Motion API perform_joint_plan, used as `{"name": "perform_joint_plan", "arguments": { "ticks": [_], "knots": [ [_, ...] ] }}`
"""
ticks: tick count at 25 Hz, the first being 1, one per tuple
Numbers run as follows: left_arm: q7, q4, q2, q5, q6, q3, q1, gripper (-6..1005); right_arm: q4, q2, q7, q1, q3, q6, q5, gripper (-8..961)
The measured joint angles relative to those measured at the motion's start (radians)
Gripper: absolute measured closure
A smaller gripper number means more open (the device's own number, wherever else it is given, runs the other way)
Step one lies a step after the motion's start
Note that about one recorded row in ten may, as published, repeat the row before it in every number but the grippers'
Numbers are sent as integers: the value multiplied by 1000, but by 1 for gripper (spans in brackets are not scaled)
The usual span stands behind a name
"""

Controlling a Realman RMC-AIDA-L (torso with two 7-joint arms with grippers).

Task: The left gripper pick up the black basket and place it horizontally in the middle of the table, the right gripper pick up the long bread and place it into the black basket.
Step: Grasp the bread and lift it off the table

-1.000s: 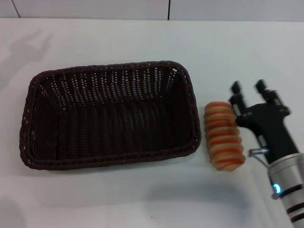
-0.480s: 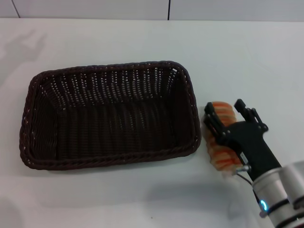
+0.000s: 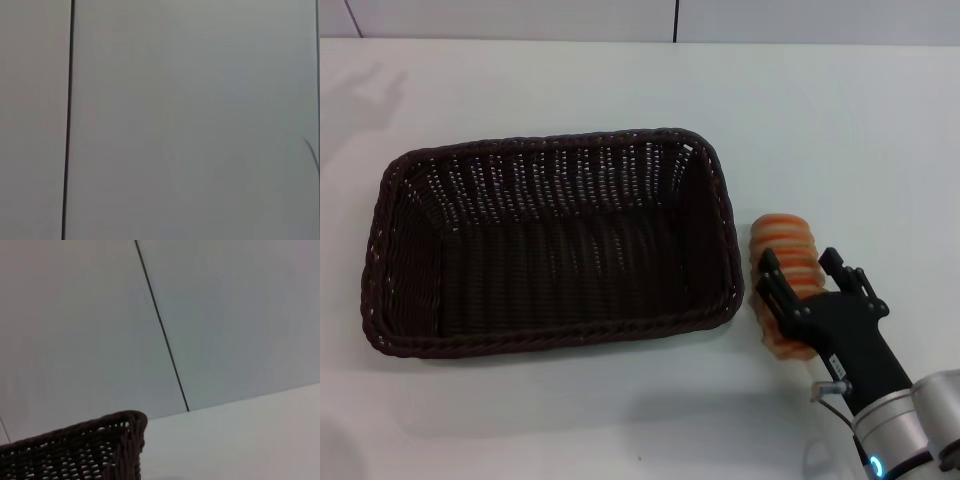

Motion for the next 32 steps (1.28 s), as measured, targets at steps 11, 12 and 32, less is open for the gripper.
{"name": "perform_joint_plan", "arguments": {
  "ticks": [11, 12, 32],
  "knots": [
    [-1, -8, -1, -16, -5, -11, 10, 625, 10, 1, 0, -13, -11, 46, 97, 180],
    [-1, -8, -1, -16, -5, -11, 10, 625, 9, 1, 0, -12, -9, 57, 97, 180],
    [0, -10, -2, -63, -8, -12, 31, 625, 7, -10, 6, -6, 1, -48, 86, 276]
  ]
}}
